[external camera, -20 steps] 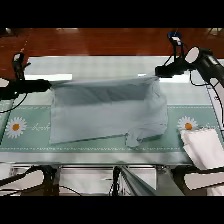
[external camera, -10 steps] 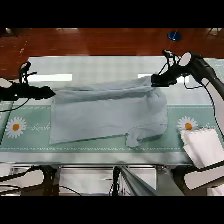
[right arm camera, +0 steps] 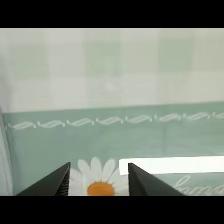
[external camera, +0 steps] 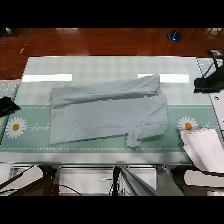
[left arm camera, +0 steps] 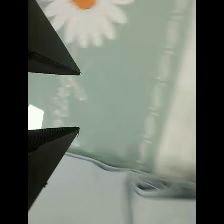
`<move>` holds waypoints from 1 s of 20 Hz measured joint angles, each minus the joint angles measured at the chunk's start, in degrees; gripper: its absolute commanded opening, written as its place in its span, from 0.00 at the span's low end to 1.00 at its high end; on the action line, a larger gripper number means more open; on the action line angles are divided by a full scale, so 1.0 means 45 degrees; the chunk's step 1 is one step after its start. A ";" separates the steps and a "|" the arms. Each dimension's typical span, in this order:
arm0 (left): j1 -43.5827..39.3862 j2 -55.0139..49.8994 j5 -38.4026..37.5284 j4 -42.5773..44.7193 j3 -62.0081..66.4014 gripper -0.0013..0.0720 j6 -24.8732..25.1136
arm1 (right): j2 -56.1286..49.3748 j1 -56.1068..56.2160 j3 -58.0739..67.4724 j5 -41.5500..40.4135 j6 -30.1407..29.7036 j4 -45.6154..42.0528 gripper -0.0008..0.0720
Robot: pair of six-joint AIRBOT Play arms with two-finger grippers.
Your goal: Fold the shirts.
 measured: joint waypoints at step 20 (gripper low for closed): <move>-0.0481 0.0165 -0.1530 -0.1365 -0.5435 0.92 0.1744 | 0.0889 -0.2399 -0.4493 -0.0563 -0.2939 0.5110 0.62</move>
